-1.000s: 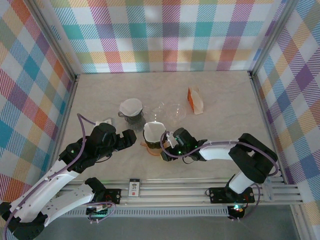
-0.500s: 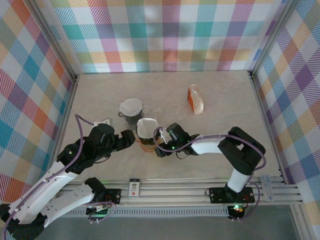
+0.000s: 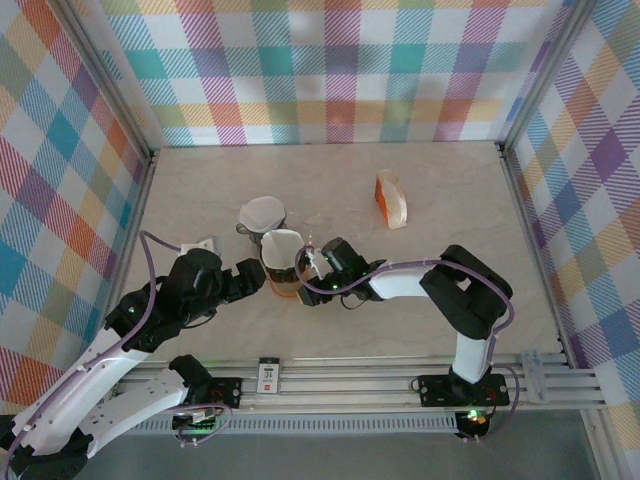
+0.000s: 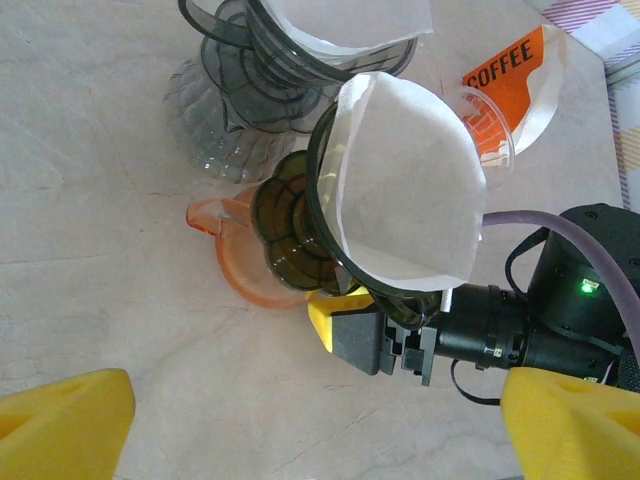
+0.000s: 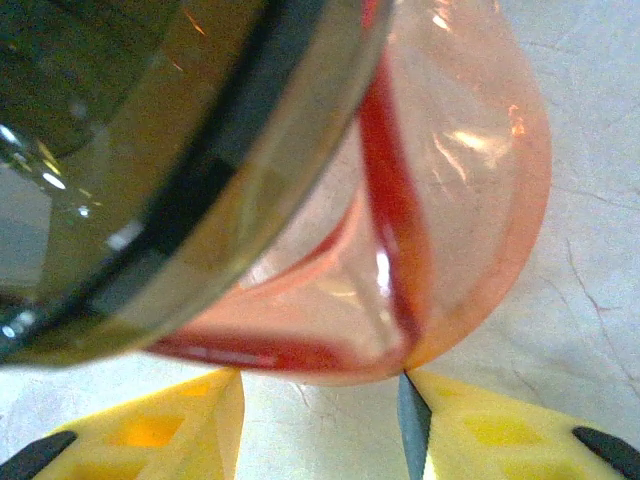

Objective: Place the coffee filter in the dripper

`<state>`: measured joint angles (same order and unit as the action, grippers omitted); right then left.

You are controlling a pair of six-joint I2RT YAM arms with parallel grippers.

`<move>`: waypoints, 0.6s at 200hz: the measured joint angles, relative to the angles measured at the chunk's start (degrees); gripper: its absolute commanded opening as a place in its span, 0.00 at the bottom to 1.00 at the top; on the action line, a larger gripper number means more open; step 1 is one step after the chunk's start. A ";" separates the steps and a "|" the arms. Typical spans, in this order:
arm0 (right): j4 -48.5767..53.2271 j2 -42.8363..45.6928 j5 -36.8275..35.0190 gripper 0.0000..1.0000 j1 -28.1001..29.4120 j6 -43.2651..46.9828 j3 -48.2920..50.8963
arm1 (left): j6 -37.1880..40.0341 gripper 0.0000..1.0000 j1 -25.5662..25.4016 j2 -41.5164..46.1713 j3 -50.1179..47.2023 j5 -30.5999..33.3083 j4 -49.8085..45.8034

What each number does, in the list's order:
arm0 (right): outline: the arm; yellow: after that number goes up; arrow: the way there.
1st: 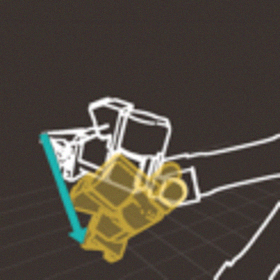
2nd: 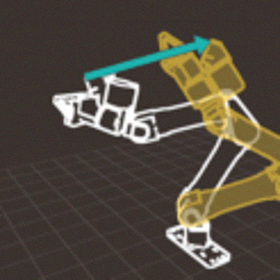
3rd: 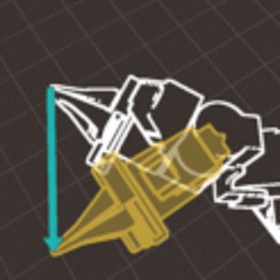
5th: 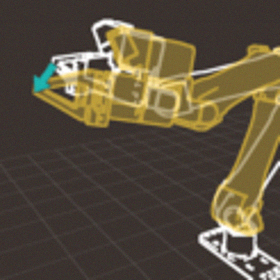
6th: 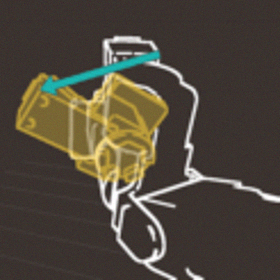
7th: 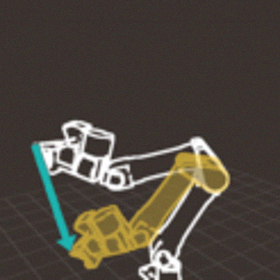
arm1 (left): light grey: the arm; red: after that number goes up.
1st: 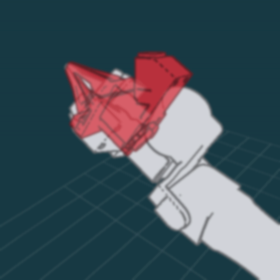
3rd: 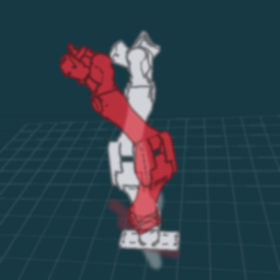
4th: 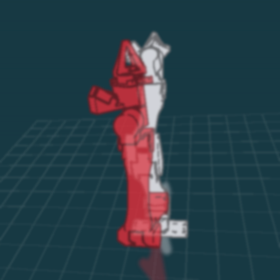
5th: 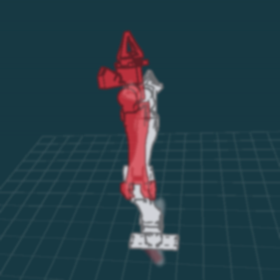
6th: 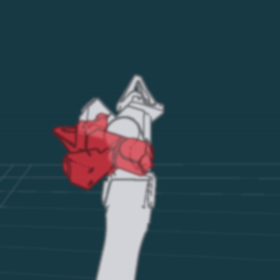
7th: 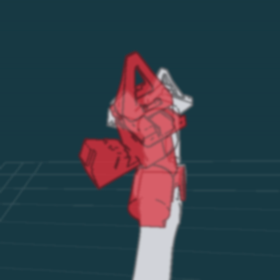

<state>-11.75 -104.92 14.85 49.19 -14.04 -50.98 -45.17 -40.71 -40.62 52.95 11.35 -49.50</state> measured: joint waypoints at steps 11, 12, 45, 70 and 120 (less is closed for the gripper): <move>0.00 -0.04 -0.04 0.50 0.00 -0.02 -0.11 | 0.00 0.94 0.00 0.00 0.15 0.20 0.00; 0.00 -0.04 -0.04 0.51 0.00 -0.02 -0.11 | 0.00 0.94 0.00 0.00 0.17 0.20 0.00; 0.20 0.20 -0.66 0.60 0.07 -0.31 0.35 | 0.00 0.95 0.00 0.00 0.22 0.33 0.02; 0.31 3.41 -1.57 0.65 0.28 -0.50 3.76 | 0.00 0.98 0.00 0.00 0.24 0.33 0.04; 5.25 17.09 -6.58 0.72 0.26 -3.67 11.76 | 0.68 1.00 0.00 -0.24 0.24 0.26 0.59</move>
<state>-6.50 -87.83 8.27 49.45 -17.72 -39.22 -44.49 -40.71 -40.86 53.19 11.62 -48.90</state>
